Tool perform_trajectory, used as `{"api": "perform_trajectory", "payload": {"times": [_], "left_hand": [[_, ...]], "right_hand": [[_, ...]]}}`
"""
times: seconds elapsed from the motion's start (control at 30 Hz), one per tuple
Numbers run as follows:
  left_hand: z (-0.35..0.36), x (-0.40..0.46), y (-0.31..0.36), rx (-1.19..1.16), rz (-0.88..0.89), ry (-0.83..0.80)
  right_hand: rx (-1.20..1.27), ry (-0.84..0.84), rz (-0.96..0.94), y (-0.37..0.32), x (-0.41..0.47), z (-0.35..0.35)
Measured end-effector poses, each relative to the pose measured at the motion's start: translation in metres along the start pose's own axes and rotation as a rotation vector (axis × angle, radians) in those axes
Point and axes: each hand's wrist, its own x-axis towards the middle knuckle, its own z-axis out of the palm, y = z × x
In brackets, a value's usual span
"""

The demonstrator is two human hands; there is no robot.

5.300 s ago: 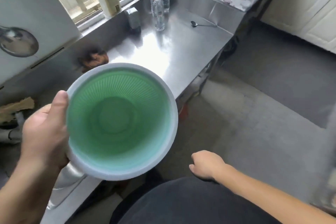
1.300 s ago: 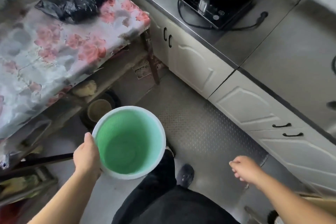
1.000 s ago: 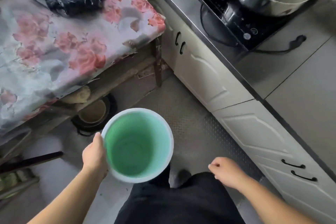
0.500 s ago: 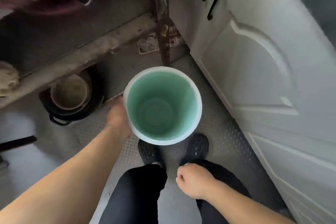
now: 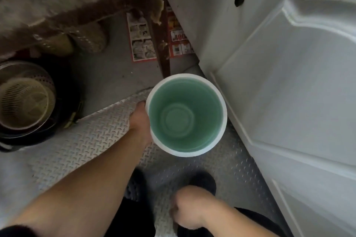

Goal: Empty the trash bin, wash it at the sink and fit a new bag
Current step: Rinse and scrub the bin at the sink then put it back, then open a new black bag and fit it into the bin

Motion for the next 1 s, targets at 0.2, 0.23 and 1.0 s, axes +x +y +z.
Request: {"api": "perform_trajectory", "payload": {"times": [0.2,0.23,1.0], "left_hand": [[0.006,0.029,-0.008,0.042,0.015,0.052],[0.004,0.032,-0.01,0.042,0.014,0.065],[-0.118,-0.144,-0.008,1.345,-0.025,-0.041]], "right_hand": [[0.012,0.041,-0.011,0.005,0.016,-0.008],[0.007,0.037,-0.025,0.006,0.018,-0.009],[0.426,0.333,0.068,-0.01,-0.104,0.044]]}}
